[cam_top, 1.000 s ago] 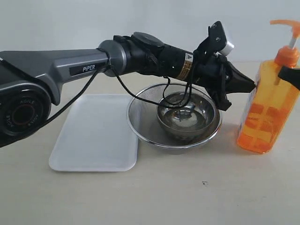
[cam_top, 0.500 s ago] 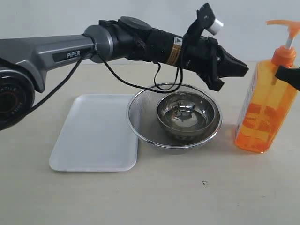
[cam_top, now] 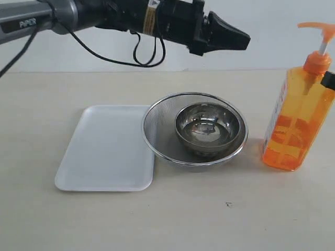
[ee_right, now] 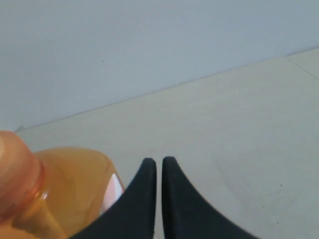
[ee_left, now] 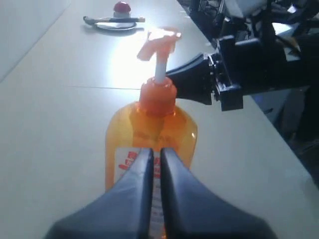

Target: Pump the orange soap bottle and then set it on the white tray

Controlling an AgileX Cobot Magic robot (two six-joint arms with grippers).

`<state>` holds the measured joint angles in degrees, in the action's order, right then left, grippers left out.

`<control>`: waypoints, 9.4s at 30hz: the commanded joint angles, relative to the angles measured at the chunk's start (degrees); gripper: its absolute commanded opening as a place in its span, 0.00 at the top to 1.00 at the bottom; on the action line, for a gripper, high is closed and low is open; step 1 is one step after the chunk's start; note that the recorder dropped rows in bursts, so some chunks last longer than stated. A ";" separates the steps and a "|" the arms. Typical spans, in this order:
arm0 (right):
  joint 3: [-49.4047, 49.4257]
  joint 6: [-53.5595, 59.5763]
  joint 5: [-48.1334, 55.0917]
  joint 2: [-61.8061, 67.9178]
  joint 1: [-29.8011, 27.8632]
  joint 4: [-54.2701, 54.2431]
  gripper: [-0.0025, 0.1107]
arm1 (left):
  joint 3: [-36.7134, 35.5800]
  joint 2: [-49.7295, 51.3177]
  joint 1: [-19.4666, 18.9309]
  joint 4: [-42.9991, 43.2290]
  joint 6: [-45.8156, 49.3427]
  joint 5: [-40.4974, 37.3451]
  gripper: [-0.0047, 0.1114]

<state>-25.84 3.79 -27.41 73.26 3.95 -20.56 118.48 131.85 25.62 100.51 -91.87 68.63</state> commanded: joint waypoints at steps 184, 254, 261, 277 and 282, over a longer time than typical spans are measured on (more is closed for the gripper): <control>9.10 -7.37 -42.55 30.55 14.48 4.44 0.59 | -91.73 -71.78 -0.27 -27.23 34.50 1.33 0.92; 7.17 38.76 -27.94 17.98 21.94 -6.28 0.98 | -91.73 -71.78 -0.27 -27.48 34.51 1.33 0.92; 7.17 38.55 -27.16 17.98 21.94 -4.65 0.98 | -91.73 -71.78 -0.27 -28.00 34.51 1.33 0.92; 7.17 37.14 -27.13 17.98 21.94 -4.65 0.98 | -91.73 -71.78 -0.27 -29.13 21.04 1.33 0.92; 7.17 37.14 -27.13 17.98 21.94 -4.65 0.98 | -91.73 -71.78 -0.27 -29.02 17.60 1.33 0.92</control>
<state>-18.76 41.09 -52.63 91.91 25.72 -26.00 26.91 60.35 25.06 72.26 -72.67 69.61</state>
